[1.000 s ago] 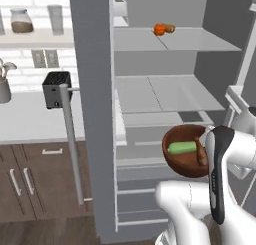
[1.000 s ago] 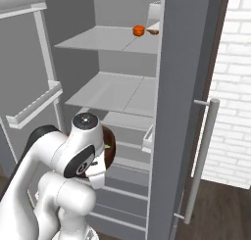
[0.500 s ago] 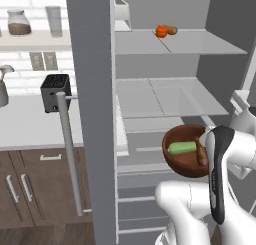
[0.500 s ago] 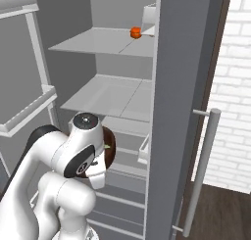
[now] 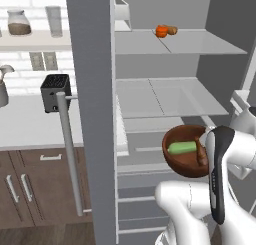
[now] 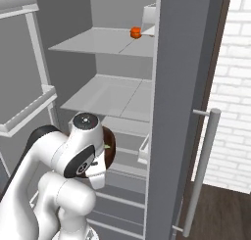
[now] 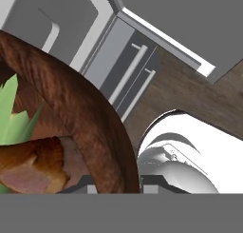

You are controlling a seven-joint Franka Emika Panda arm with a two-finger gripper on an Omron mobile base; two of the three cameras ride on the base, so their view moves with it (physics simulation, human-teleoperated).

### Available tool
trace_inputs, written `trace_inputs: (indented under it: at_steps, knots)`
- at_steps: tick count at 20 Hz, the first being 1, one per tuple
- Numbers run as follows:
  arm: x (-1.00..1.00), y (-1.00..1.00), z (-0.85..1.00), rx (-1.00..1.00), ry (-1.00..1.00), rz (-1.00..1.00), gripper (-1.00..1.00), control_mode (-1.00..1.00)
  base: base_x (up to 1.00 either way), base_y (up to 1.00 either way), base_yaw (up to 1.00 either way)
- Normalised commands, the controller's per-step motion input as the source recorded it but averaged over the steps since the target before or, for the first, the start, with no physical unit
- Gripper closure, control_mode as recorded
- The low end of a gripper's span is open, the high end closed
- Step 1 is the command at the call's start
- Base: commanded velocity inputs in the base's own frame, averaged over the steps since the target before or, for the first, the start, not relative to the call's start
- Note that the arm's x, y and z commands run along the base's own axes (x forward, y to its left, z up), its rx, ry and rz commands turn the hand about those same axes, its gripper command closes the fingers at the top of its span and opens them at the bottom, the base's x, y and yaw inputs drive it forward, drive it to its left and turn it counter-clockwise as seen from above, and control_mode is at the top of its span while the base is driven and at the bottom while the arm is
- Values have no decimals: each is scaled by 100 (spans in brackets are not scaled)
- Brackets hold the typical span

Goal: Pick the chicken drumstick and corn from their plates and place them in the bowl. Then put the bowl in the fridge.

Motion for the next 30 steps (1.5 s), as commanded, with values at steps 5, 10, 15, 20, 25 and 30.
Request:
trace_inputs:
  at_steps: [5,10,15,20,25,30]
  knots:
    - [0,0,3,0,-1,0,100,-100,0,0,0]
    - [64,0,56,0,-2,1,100,-100,0,0,0]
    - [96,0,75,0,0,1,100,-100,0,0,0]
    - [100,-2,16,0,0,4,100,-100,0,0,0]
    - [87,0,-11,-3,-15,3,100,-100,0,0,0]
    - [90,0,-21,0,-8,0,100,-100,0,0,0]
